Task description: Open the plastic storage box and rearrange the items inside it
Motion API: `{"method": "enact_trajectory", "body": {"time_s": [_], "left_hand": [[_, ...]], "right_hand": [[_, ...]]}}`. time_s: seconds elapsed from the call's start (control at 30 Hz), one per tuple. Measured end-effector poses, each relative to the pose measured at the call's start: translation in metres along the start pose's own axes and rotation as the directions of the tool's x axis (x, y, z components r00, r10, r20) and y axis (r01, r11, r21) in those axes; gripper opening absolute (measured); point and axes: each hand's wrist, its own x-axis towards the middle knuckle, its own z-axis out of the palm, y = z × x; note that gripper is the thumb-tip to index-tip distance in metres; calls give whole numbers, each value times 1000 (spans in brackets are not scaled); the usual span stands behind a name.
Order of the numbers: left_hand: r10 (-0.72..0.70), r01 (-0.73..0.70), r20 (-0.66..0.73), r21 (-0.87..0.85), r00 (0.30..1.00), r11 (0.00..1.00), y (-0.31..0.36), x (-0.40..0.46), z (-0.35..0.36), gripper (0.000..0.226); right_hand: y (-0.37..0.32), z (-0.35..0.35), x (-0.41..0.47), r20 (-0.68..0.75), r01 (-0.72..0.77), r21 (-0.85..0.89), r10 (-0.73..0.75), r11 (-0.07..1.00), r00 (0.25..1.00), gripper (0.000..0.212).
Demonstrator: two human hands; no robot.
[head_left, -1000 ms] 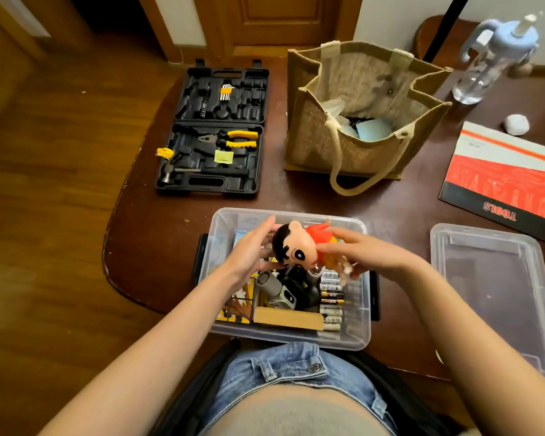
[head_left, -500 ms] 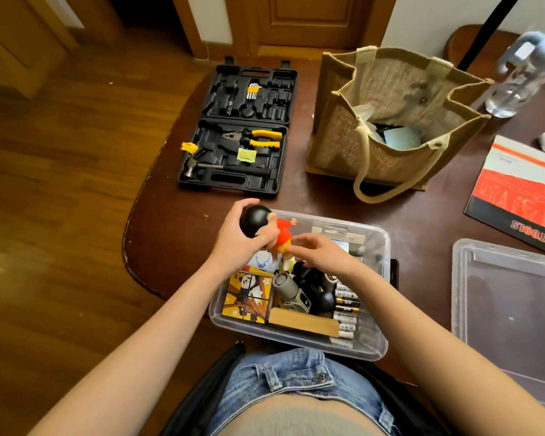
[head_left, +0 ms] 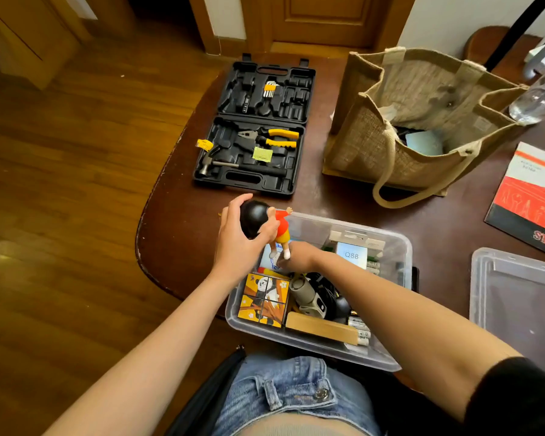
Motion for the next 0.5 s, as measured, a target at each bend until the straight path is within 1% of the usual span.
{"method": "enact_trajectory", "body": {"time_s": [0.03, 0.1, 0.17, 0.27, 0.33, 0.43, 0.5], "left_hand": [[-9, 9, -9, -13, 1000, 1000, 0, 0, -1, 57], [-20, 20, -2, -19, 1000, 1000, -1, 1, -3, 58], [-17, 17, 13, -4, 1000, 1000, -2, 2, -6, 59], [-12, 12, 22, -2, 1000, 1000, -3, 3, -8, 60], [-6, 6, 22, 1, 1000, 1000, -5, 5, -9, 59], [13, -14, 47, 18, 999, 1000, -7, 5, -8, 58], [35, -38, 74, 41, 997, 998, -8, 6, -6, 58]], "right_hand": [[-2, 0, 5, 58, -1, -15, 2, 1000, 998, 18], [-6, 0, 13, 144, 8, -36, -2, 999, 990, 11], [-9, 1, 20, 203, 25, -51, -14, 998, 979, 20], [-9, 4, 25, 256, 36, -142, 1, 989, 967, 27], [-7, 5, 26, 250, 22, -176, 23, 984, 968, 28], [-5, -1, 22, 216, 46, -185, -5, 982, 976, 18], [-7, -9, 14, 183, 52, -220, -11, 974, 983, 32]]}}
